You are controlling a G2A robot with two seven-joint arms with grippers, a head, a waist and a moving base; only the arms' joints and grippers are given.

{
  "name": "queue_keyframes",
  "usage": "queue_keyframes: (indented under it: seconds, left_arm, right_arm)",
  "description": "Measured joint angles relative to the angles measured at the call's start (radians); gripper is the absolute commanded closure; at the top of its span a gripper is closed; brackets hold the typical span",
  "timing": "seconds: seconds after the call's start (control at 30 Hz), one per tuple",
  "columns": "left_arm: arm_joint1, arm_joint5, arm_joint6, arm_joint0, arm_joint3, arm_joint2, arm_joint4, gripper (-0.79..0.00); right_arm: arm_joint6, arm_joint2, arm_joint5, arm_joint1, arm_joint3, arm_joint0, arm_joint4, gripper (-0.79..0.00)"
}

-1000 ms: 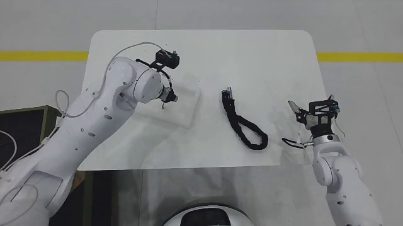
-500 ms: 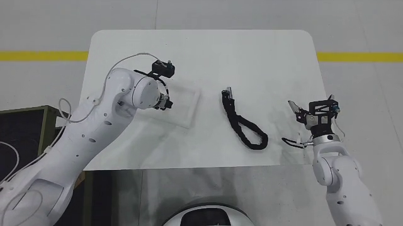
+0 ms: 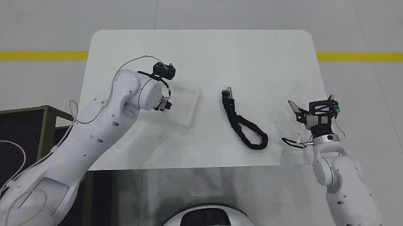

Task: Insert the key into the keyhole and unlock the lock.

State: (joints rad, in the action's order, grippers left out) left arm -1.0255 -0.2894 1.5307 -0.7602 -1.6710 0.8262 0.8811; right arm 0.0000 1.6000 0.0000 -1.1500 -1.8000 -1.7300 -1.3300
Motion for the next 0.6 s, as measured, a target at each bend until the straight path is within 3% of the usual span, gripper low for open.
queue_keyframes:
  seconds: [0.23,0.4,0.6]
  left_arm:
    - [-0.010,0.005,0.005,0.004,-0.001,-0.016,0.075,0.000]
    - [0.002,0.005,0.005,0.020,-0.052,-0.009,0.106,0.000]
    - [0.027,0.005,0.005,0.025,-0.101,0.094,0.037,0.000]
  right_arm:
    - [0.000,0.000,0.000,0.000,0.000,0.000,0.000,-0.785]
    - [0.000,0.000,0.000,0.000,0.000,0.000,0.000,-0.785]
    - [0.000,0.000,0.000,0.000,0.000,0.000,0.000,-0.785]
